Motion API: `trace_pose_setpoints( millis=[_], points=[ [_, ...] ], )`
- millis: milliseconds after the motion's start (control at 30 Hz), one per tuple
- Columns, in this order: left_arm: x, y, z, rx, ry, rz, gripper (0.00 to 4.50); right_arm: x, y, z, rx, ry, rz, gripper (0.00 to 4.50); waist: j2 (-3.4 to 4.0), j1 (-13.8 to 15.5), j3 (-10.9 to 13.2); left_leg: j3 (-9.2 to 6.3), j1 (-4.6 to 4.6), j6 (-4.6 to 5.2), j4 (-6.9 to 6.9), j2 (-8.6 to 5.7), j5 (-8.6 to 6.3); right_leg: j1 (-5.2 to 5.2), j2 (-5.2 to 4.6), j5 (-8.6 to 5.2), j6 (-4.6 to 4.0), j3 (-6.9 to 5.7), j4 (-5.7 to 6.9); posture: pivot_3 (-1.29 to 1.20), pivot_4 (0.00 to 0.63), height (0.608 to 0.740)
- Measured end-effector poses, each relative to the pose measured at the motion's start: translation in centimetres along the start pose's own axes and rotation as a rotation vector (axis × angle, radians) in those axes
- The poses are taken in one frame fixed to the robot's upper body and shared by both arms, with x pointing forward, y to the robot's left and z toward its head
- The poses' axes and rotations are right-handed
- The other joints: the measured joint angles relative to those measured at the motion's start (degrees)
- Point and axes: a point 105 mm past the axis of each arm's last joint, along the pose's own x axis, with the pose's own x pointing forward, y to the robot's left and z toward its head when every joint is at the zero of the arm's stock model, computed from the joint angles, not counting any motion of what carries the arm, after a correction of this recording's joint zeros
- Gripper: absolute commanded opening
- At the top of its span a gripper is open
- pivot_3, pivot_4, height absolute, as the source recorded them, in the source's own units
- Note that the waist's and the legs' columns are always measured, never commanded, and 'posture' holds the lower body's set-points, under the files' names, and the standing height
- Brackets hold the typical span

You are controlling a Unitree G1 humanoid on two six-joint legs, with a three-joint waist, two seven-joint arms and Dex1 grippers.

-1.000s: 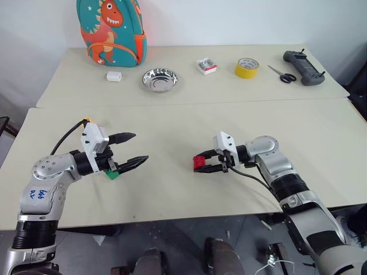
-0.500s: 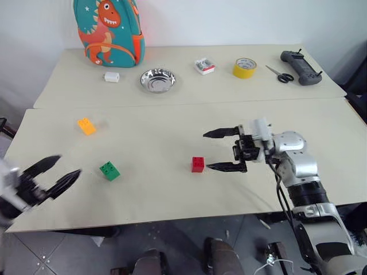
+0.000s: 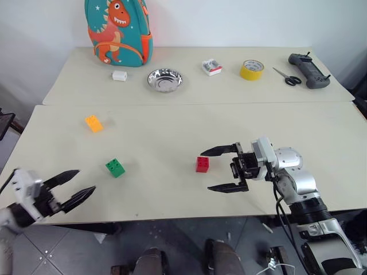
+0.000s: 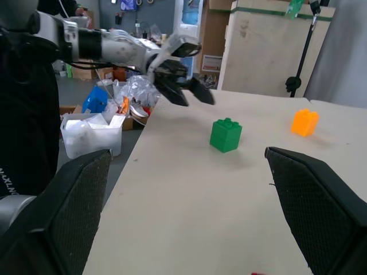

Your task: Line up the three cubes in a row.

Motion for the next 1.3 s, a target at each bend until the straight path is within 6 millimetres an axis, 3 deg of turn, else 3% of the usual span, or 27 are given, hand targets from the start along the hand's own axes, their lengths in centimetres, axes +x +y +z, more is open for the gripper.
trace_pose_setpoints(
  millis=[100,200,467,667,767,900,1133,1300],
  points=[
    [2.2,-0.2,-0.6,0.012,0.025,-0.067,4.5,-0.4,0.2,0.0,0.001,0.018,-0.004,4.46,0.0,0.0,0.0,0.03,0.02,0.0,-0.01,0.0,0.0,0.0,0.0,0.0,0.0,-0.01,0.0,0.0,0.15,0.74],
    [3.8,-0.4,-1.5,0.013,0.06,-0.132,3.9,-0.7,0.5,-0.2,0.003,0.024,-0.017,4.5,0.0,-0.1,0.0,0.07,0.02,0.0,-0.02,0.0,0.0,-0.02,0.01,0.0,0.0,-0.01,0.01,0.0,0.15,0.74],
    [7.0,-0.3,-1.0,0.045,0.034,-0.203,1.49,-2.4,1.5,-0.3,0.018,0.071,-0.084,4.5,-0.02,0.2,0.0,0.06,0.0,0.0,0.04,-0.01,0.0,0.01,0.0,0.01,0.01,-0.03,0.0,0.0,0.15,0.74],
    [10.3,-3.4,1.0,0.11,0.026,-0.447,1.49,-4.4,2.4,0.0,0.04,0.129,-0.17,4.5,-0.02,0.9,0.0,0.08,-0.01,0.01,0.1,-0.01,0.0,0.02,0.0,0.01,0.01,-0.02,-0.02,0.0,0.15,0.74],
    [14.4,-5.5,2.6,0.228,0.035,-0.633,1.49,-6.3,3.3,-0.3,0.07,0.177,-0.246,4.5,-0.02,2.5,0.0,0.08,0.0,0.04,0.21,-0.04,0.02,0.14,0.01,0.01,0.01,-0.06,-0.11,0.0,0.15,0.74],
    [18.6,-7.0,2.4,0.267,0.065,-0.743,1.49,-7.7,3.9,-1.0,0.098,0.204,-0.338,4.5,-0.03,2.7,0.0,0.2,0.0,0.08,0.18,-0.07,0.04,0.14,0.01,0.01,0.02,-0.01,-0.21,0.0,0.15,0.74],
    [20.3,-7.3,1.6,0.266,0.118,-0.818,1.49,-7.9,4.6,-0.7,0.093,0.219,-0.409,4.5,-0.06,1.6,0.0,0.22,-0.04,0.1,0.07,-0.06,0.03,0.1,0.01,0.03,0.05,-0.03,-0.32,0.0,0.15,0.74],
    [20.2,-6.9,1.4,0.264,0.116,-0.807,3.06,-7.3,4.6,-0.3,0.076,0.218,-0.413,4.5,-0.07,1.6,0.0,0.18,-0.04,0.11,0.1,-0.06,0.03,0.12,0.01,0.03,0.05,-0.03,-0.32,0.0,0.15,0.74]
  ],
)
